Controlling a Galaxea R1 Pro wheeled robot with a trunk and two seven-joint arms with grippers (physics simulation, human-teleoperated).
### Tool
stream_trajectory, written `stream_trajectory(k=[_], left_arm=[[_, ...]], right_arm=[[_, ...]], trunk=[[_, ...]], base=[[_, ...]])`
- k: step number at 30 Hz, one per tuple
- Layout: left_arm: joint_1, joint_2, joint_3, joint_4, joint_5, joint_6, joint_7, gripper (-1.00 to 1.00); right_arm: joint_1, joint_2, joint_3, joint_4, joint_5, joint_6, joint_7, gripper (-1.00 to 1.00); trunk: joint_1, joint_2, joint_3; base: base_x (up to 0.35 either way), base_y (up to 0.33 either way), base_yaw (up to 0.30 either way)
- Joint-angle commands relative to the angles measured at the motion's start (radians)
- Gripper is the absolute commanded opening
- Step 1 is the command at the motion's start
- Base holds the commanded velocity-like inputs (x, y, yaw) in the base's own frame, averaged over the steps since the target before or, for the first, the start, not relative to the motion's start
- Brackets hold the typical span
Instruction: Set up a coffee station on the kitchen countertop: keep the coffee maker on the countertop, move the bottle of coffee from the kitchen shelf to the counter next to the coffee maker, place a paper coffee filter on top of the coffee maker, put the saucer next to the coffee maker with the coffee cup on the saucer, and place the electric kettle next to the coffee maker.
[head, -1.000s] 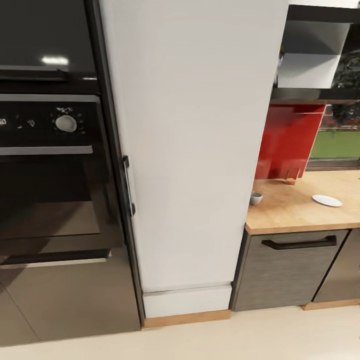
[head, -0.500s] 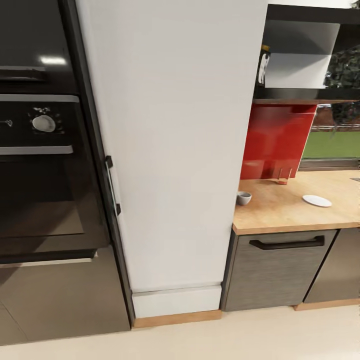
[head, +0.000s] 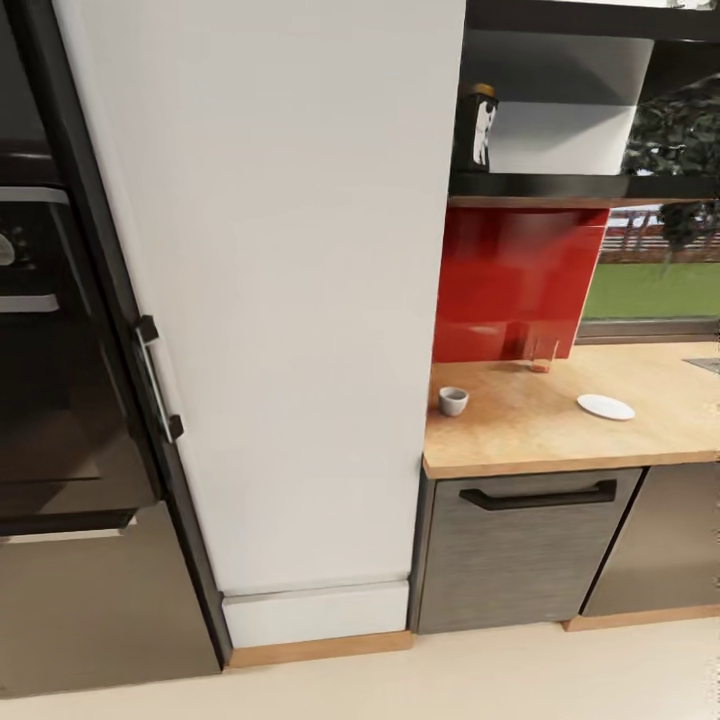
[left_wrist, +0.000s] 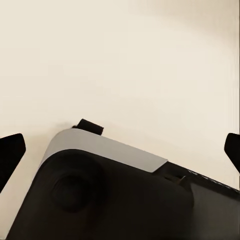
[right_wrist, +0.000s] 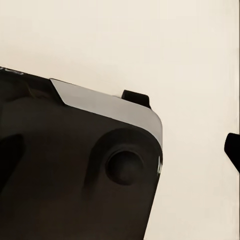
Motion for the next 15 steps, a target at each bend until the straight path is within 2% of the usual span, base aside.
stream_trajectory(k=[1, 6, 13, 15], left_arm=[[-0.001, -0.001, 0.003, 0.001, 0.003, -0.003, -0.002, 1.0], [-0.001, -0.001, 0.004, 0.001, 0.003, -0.003, -0.002, 1.0], [-0.001, -0.001, 0.004, 0.001, 0.003, -0.003, -0.002, 1.0], [-0.001, -0.001, 0.004, 0.001, 0.003, -0.003, -0.002, 1.0]], right_arm=[[-0.001, -0.001, 0.002, 0.001, 0.01, -0.005, -0.002, 1.0], [-0.001, -0.008, 0.004, 0.001, 0.015, -0.008, 0.003, 1.0], [-0.001, -0.002, -0.005, 0.001, 0.005, -0.003, 0.007, 1.0], [-0.001, -0.001, -0.007, 0.001, 0.002, -0.003, 0.008, 1.0]], trunk=[[0.0, -0.001, -0.001], [0.0, -0.001, -0.001], [0.0, -0.001, -0.001], [0.0, -0.001, -0.001]], base=[[0.097, -0.331, 0.0], [0.097, -0.331, 0.0], [0.076, -0.331, 0.0], [0.01, -0.331, 0.185]])
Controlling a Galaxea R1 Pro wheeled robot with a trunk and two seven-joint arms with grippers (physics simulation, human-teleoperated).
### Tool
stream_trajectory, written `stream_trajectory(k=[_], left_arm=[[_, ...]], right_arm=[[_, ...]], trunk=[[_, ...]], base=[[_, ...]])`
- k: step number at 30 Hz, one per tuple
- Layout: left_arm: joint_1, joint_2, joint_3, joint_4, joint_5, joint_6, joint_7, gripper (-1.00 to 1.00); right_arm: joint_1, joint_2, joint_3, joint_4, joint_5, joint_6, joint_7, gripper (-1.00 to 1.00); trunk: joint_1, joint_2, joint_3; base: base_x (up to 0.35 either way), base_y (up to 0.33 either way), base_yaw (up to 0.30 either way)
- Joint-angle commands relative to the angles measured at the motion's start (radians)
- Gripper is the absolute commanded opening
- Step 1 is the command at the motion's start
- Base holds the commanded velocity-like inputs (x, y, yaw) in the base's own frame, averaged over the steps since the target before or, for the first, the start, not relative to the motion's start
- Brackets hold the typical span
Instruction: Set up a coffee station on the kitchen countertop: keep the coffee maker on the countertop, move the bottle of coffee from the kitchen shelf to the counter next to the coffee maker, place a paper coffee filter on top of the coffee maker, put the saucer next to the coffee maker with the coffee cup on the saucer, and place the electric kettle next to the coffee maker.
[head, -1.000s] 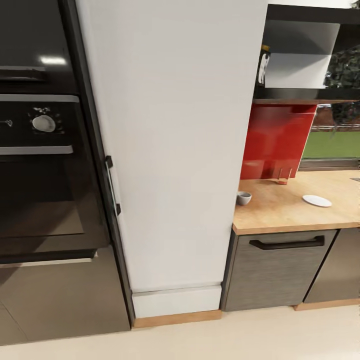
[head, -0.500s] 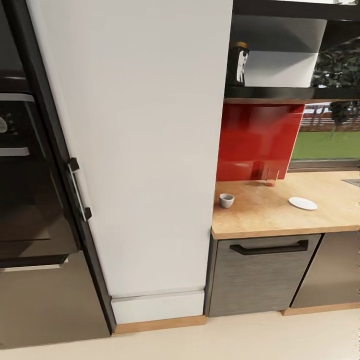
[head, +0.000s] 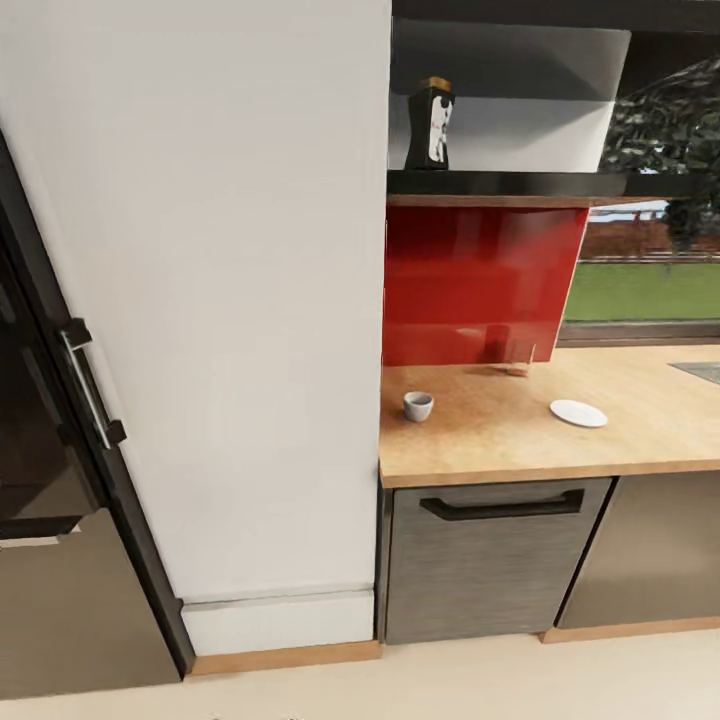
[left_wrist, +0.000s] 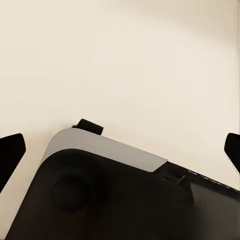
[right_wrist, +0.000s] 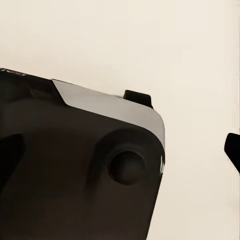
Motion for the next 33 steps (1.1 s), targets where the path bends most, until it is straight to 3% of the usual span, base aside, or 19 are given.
stream_trajectory(k=[1, 13, 23, 33], left_arm=[[-0.001, 0.0, 0.003, 0.001, 0.002, -0.003, -0.002, 1.0], [-0.001, 0.0, 0.001, 0.001, 0.001, -0.003, -0.002, 1.0], [-0.001, 0.0, 0.001, 0.001, -0.005, -0.003, -0.002, 1.0], [-0.001, 0.0, 0.001, 0.001, -0.007, -0.003, -0.002, 1.0]], right_arm=[[0.0, 0.0, 0.0, 0.001, 0.009, -0.002, -0.001, 1.0], [0.0, 0.0, 0.008, 0.001, 0.015, 0.0, 0.001, 1.0], [0.0, 0.0, 0.009, 0.001, 0.016, -0.003, 0.001, 1.0], [0.0, 0.0, 0.004, 0.001, 0.011, -0.002, 0.001, 1.0]], trunk=[[0.0, -0.001, -0.001], [0.0, -0.001, -0.006], [0.0, -0.001, -0.006], [0.0, -0.001, 0.0]], base=[[0.006, -0.331, 0.226], [0.001, -0.331, 0.234], [0.0, -0.332, 0.003], [-0.002, -0.332, -0.156]])
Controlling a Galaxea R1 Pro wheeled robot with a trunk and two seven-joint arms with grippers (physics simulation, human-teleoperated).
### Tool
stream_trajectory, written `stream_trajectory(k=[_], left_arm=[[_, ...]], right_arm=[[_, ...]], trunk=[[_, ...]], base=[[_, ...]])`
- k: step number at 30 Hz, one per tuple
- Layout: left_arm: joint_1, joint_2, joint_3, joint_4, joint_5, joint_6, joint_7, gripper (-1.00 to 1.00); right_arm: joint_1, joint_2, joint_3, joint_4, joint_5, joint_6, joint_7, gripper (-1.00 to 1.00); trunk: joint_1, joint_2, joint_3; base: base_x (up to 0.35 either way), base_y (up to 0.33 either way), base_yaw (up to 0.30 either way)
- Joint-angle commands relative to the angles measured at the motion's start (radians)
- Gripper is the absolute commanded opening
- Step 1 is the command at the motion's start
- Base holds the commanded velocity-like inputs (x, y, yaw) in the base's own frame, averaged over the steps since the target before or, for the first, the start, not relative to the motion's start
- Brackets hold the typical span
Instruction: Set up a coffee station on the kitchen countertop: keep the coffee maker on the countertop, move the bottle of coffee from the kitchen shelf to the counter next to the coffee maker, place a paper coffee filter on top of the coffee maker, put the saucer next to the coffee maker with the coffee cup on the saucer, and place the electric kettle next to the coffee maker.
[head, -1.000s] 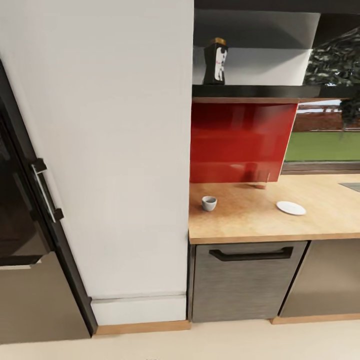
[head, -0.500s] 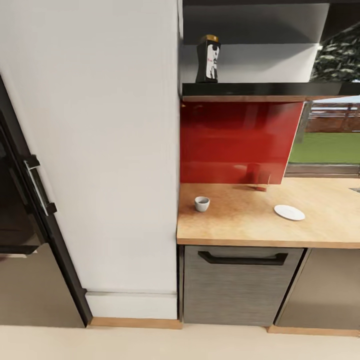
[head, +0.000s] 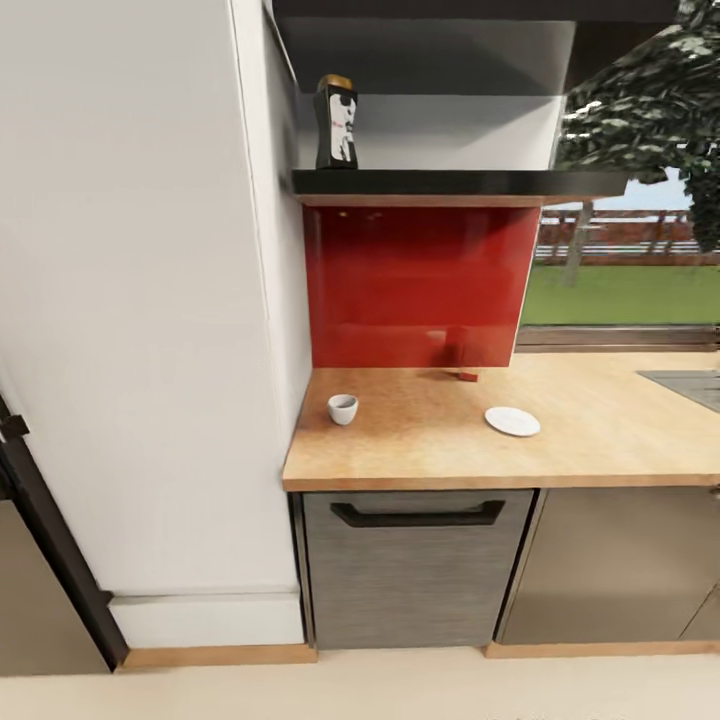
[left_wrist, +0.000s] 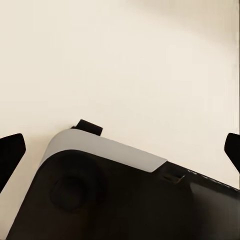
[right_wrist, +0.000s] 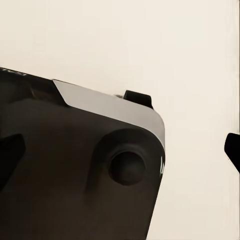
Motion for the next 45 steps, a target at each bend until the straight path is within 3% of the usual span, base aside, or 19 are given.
stream_trajectory(k=[1, 24, 25, 28, 29, 30, 33, 36, 38, 39, 42, 43, 45], left_arm=[[0.0, 0.0, 0.003, 0.0, 0.003, -0.003, -0.002, 1.0], [0.0, 0.001, 0.005, 0.0, 0.01, -0.005, -0.005, 1.0], [0.0, 0.009, 0.034, -0.001, 0.044, -0.004, -0.006, 1.0], [0.0, 0.011, 0.053, 0.0, 0.073, -0.005, -0.006, 1.0], [0.0, 0.026, 0.061, 0.0, 0.086, -0.005, -0.006, 1.0], [0.0, 0.033, 0.063, 0.0, 0.089, -0.005, -0.006, 1.0], [0.0, 0.042, 0.064, 0.0, 0.092, -0.005, -0.006, 1.0], [0.0, 0.045, 0.065, 0.0, 0.092, -0.005, -0.006, 1.0], [0.0, 0.046, 0.065, 0.0, 0.092, -0.005, -0.006, 1.0], [0.0, 0.047, 0.065, 0.0, 0.091, -0.005, -0.006, 1.0], [0.0, 0.048, 0.065, -0.001, 0.091, -0.005, -0.006, 1.0], [0.0, 0.048, 0.065, -0.001, 0.091, -0.005, -0.006, 1.0], [0.0, 0.049, 0.065, -0.001, 0.09, -0.005, -0.006, 1.0]], right_arm=[[-0.001, 0.0, 0.0, 0.001, 0.009, -0.002, -0.001, 1.0], [-0.001, 0.001, 0.001, 0.001, 0.011, -0.002, -0.006, 1.0], [-0.002, 0.011, -0.004, -0.011, 0.006, -0.001, -0.035, 1.0], [-0.002, 0.022, -0.006, -0.064, -0.003, 0.0, -0.047, 1.0], [-0.006, 0.062, -0.006, -0.139, -0.002, 0.01, -0.082, 1.0], [-0.009, 0.072, -0.006, -0.194, 0.002, 0.029, -0.103, 1.0], [-0.011, 0.083, -0.005, -0.362, 0.007, 0.124, -0.13, 1.0], [-0.012, 0.09, -0.005, -0.62, 0.006, 0.293, -0.133, 1.0], [-0.013, 0.094, -0.002, -0.722, 0.005, 0.339, -0.127, 1.0], [-0.013, 0.104, 0.002, -0.82, 0.004, 0.372, -0.12, 1.0], [-0.017, 0.142, 0.01, -0.986, 0.014, 0.415, -0.115, 1.0], [-0.025, 0.161, 0.012, -1.061, 0.031, 0.44, -0.114, 1.0], [-0.049, 0.165, 0.015, -1.167, 0.07, 0.49, -0.112, 1.0]], trunk=[[0.0, -0.001, -0.001], [0.0, -0.001, 0.0], [0.0, -0.001, 0.0], [0.0, -0.001, 0.0], [0.0, -0.001, 0.0], [0.0, -0.001, 0.0], [0.0, -0.001, 0.0], [0.0, -0.001, 0.0], [0.0, -0.001, 0.0], [0.0, -0.001, 0.0], [0.0, -0.001, 0.0], [0.0, -0.001, 0.0], [0.0, -0.001, 0.0]], base=[[-0.029, -0.331, -0.059], [-0.093, -0.298, -0.005], [0.002, -0.006, 0.0], [0.001, -0.003, 0.0], [0.0, 0.0, 0.0], [0.0, 0.0, 0.0], [0.0, 0.0, 0.0], [0.0, 0.0, 0.0], [0.0, 0.0, 0.0], [0.0, 0.0, 0.0], [0.0, 0.0, 0.0], [0.0, 0.0, 0.0], [0.0, 0.0, 0.0]])
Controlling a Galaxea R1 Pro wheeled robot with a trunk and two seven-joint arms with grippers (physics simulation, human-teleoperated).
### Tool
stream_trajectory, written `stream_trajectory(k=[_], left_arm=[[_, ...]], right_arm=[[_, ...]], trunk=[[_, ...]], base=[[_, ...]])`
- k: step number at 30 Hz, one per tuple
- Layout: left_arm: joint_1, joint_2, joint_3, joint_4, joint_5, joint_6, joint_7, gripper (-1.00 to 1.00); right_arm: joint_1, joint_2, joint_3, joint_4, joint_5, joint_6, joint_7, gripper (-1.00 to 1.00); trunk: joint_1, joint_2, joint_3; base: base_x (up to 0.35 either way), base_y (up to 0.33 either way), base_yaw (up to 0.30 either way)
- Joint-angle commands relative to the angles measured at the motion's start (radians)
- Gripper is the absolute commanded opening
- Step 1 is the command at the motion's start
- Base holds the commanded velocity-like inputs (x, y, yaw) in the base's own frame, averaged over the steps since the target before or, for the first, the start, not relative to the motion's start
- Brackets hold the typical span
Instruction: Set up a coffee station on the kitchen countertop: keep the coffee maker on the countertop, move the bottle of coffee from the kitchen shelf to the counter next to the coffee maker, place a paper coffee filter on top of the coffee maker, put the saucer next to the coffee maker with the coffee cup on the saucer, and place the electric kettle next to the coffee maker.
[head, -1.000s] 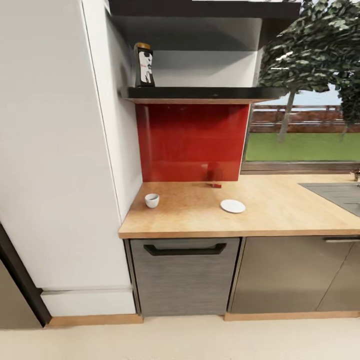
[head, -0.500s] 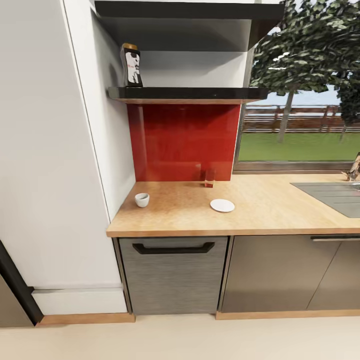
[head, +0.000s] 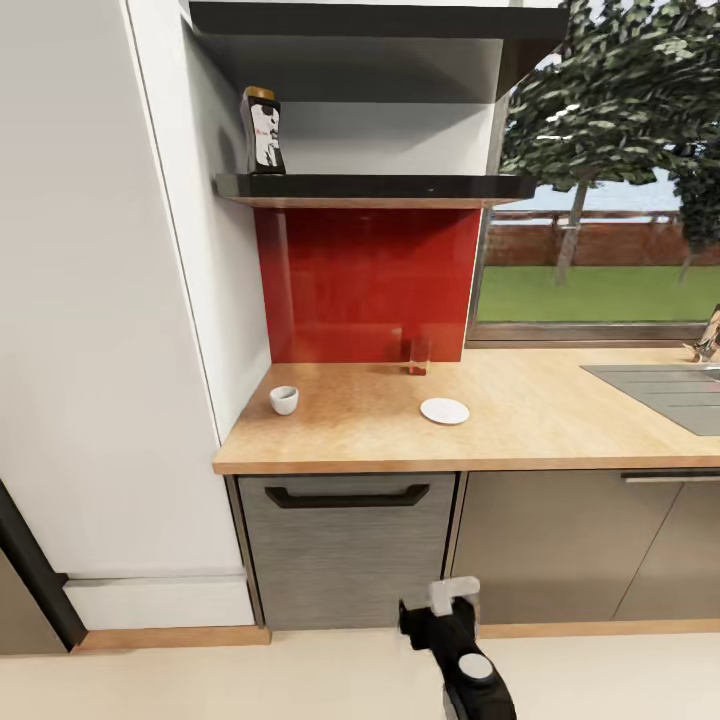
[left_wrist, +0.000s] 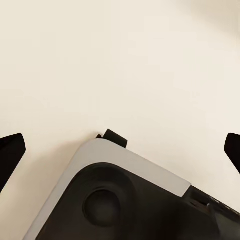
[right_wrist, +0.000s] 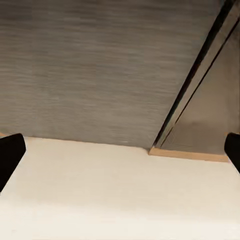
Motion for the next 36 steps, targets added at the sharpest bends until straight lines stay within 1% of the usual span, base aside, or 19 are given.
stream_trajectory(k=[1, 4, 5, 9, 10, 12, 14, 16, 17, 18, 19, 21, 22, 25, 26, 27, 30, 33, 36], left_arm=[[-0.001, 0.0, 0.008, 0.001, -0.005, -0.002, -0.002, 1.0], [-0.001, 0.004, 0.007, 0.0, -0.005, -0.002, -0.002, 1.0], [-0.001, 0.007, 0.008, 0.0, -0.005, -0.002, -0.002, 1.0], [-0.001, 0.035, 0.008, 0.0, -0.004, -0.001, -0.002, 1.0], [-0.001, 0.042, 0.008, -0.001, -0.003, -0.001, -0.001, 1.0], [-0.001, 0.046, 0.008, -0.004, -0.004, 0.0, 0.0, 1.0], [-0.001, 0.05, 0.008, -0.006, -0.005, 0.0, 0.002, 1.0], [-0.001, 0.054, 0.007, -0.009, -0.006, -0.001, 0.004, 1.0], [-0.001, 0.057, 0.007, -0.01, -0.007, 0.0, 0.005, 1.0], [-0.001, 0.06, 0.006, -0.011, -0.01, 0.0, 0.005, 1.0], [-0.001, 0.061, 0.006, -0.011, -0.011, 0.0, 0.005, 1.0], [-0.001, 0.061, 0.005, -0.01, -0.011, 0.001, 0.005, 1.0], [-0.001, 0.06, 0.001, -0.009, -0.014, 0.002, 0.004, 1.0], [-0.001, 0.059, -0.006, -0.008, -0.018, 0.009, -0.001, 1.0], [-0.001, 0.058, -0.008, -0.006, -0.02, 0.01, -0.002, 1.0], [-0.001, 0.058, -0.01, -0.004, -0.025, 0.01, -0.001, 1.0], [-0.001, 0.059, -0.009, -0.002, -0.025, 0.008, 0.003, 1.0], [-0.001, 0.06, -0.003, -0.002, -0.02, 0.008, 0.003, 1.0], [-0.001, 0.06, 0.0, 0.001, -0.016, 0.01, 0.004, 1.0]], right_arm=[[-0.013, 0.0, 0.002, -0.04, 0.022, 0.027, -0.002, 1.0], [-0.097, 0.0, 0.023, -0.16, 0.06, 0.12, -0.001, 1.0], [-0.121, 0.0, 0.031, -0.174, 0.064, 0.139, -0.001, 1.0], [-0.299, 0.0, 0.062, -0.211, 0.059, 0.284, -0.003, 1.0], [-0.364, 0.0, 0.066, -0.214, 0.038, 0.342, -0.004, 1.0], [-0.43, 0.0, 0.068, -0.211, 0.006, 0.405, -0.006, 1.0], [-0.528, 0.0, 0.07, -0.193, -0.048, 0.501, -0.011, 1.0], [-0.663, 0.0, 0.07, -0.127, -0.108, 0.624, -0.02, 1.0], [-0.73, 0.0, 0.069, -0.07, -0.131, 0.639, -0.022, 1.0], [-0.862, 0.0, 0.059, 0.084, -0.175, 0.639, -0.026, 1.0], [-0.894, 0.0, 0.053, 0.13, -0.185, 0.639, -0.026, 1.0], [-1.015, 0.0, 0.025, 0.33, -0.229, 0.639, -0.029, 1.0], [-1.116, 0.0, 0.006, 0.517, -0.262, 0.639, -0.031, 1.0], [-1.251, 0.0, -0.006, 0.751, -0.28, 0.639, -0.064, 1.0], [-1.285, 0.0, -0.011, 0.818, -0.283, 0.613, -0.138, 1.0], [-1.305, 0.0, -0.026, 0.882, -0.292, 0.521, -0.234, 1.0], [-1.32, 0.0, -0.05, 0.983, -0.339, 0.428, -0.315, 1.0], [-1.323, 0.0, -0.055, 1.023, -0.359, 0.403, -0.322, 1.0], [-1.325, 0.0, -0.06, 1.047, -0.37, 0.393, -0.262, 1.0]], trunk=[[0.0, -0.001, -0.001], [0.0, -0.001, -0.001], [0.0, -0.001, -0.001], [0.0, -0.001, -0.001], [0.0, -0.001, -0.001], [0.0, -0.001, -0.001], [0.0, -0.001, -0.001], [0.0, -0.001, -0.001], [0.0, -0.001, -0.001], [0.0, -0.001, -0.001], [0.0, -0.001, -0.001], [0.0, -0.001, -0.001], [0.0, -0.001, -0.001], [0.0, -0.001, -0.001], [0.0, -0.001, -0.001], [0.0, -0.001, -0.001], [0.0, -0.001, -0.001], [0.0, -0.001, -0.001], [0.0, -0.001, -0.001]], base=[[0.0, 0.0, 0.0], [0.0, 0.0, 0.0], [0.0, 0.0, 0.0], [0.0, 0.0, 0.0], [0.0, 0.0, 0.0], [0.0, 0.0, 0.0], [0.0, 0.0, 0.0], [0.0, 0.0, 0.0], [0.0, 0.0, 0.0], [0.0, 0.0, 0.0], [0.0, 0.0, 0.0], [0.0, 0.0, 0.0], [0.0, 0.0, 0.0], [0.0, 0.0, 0.0], [0.0, 0.0, 0.0], [0.0, 0.0, 0.0], [0.0, 0.0, 0.0], [0.017, 0.0, 0.0], [0.166, 0.0, 0.0]])
